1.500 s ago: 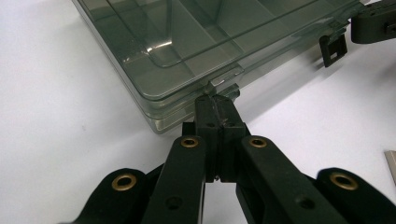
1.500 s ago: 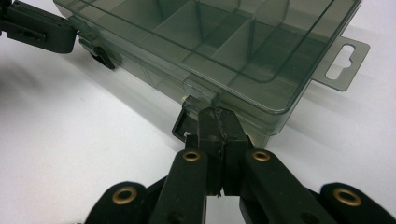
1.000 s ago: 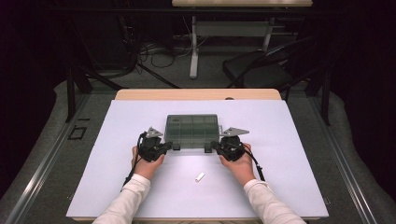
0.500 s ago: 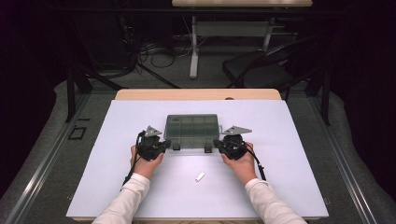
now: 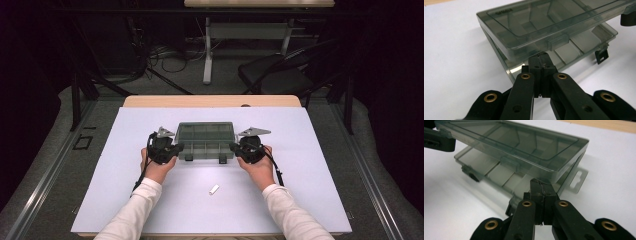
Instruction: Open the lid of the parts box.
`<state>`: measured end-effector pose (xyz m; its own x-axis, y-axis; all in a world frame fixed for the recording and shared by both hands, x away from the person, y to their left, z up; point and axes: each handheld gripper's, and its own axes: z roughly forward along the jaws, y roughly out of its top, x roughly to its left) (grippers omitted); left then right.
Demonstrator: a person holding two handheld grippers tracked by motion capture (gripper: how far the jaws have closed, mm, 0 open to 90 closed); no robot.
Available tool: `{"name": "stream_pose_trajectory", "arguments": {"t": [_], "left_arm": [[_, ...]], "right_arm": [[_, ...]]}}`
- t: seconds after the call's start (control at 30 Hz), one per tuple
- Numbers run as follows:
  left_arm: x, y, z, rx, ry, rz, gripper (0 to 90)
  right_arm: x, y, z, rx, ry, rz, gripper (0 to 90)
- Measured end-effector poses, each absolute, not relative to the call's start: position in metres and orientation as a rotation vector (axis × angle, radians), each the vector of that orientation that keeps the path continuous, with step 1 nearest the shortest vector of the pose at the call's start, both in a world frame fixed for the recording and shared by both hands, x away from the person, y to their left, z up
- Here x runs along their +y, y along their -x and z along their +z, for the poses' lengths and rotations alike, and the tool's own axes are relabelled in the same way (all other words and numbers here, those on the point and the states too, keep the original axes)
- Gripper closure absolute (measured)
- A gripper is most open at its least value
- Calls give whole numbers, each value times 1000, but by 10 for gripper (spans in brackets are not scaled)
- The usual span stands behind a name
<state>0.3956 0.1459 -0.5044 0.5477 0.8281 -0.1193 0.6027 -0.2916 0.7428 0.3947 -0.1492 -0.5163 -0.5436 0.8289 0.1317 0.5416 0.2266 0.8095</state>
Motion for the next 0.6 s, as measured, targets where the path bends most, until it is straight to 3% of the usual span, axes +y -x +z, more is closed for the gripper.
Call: {"name": "stream_pose_trajectory", "arguments": {"t": [0.6], "left_arm": [[146,-429,-465,1151,-2006,378,900]], "right_arm": [[-139,-424,-477,2168,-1249,1232,900]]}}
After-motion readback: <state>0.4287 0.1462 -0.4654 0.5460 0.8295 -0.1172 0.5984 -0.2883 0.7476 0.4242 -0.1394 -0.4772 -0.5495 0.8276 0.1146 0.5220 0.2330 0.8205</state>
